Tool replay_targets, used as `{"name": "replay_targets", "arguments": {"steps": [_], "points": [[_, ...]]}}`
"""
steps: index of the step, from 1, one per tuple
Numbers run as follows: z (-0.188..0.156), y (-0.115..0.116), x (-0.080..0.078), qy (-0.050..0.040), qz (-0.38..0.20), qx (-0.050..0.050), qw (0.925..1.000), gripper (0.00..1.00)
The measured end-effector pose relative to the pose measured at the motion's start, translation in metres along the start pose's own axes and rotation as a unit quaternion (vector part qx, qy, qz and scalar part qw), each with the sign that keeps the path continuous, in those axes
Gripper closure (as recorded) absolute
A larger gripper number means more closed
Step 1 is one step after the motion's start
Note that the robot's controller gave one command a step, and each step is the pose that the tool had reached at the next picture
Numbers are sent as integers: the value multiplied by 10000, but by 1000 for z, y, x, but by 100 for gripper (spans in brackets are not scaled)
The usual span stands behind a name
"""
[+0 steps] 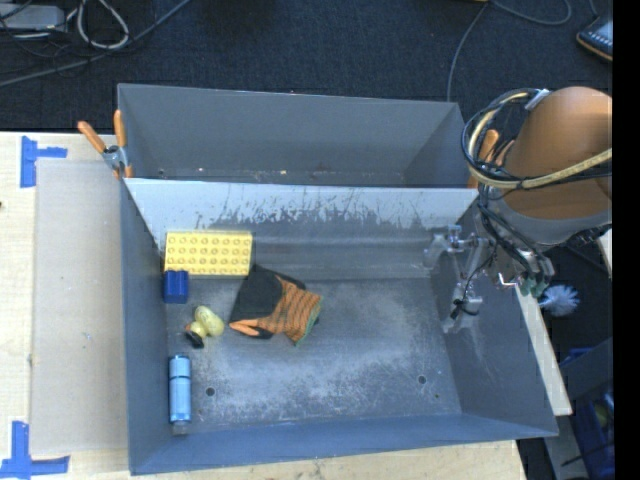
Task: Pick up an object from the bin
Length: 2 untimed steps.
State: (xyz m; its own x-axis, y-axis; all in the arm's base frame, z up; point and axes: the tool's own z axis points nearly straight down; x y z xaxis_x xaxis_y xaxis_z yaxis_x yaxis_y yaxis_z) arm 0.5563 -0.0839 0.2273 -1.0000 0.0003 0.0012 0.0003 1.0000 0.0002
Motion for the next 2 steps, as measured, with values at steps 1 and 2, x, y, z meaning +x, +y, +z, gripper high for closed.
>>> {"name": "replay_targets", "arguments": {"steps": [1, 2], "points": [[91, 65, -33, -13, -446, -1, 9990, 0], [77, 67, -60, -34, -1419, 20, 9899, 0]]}}
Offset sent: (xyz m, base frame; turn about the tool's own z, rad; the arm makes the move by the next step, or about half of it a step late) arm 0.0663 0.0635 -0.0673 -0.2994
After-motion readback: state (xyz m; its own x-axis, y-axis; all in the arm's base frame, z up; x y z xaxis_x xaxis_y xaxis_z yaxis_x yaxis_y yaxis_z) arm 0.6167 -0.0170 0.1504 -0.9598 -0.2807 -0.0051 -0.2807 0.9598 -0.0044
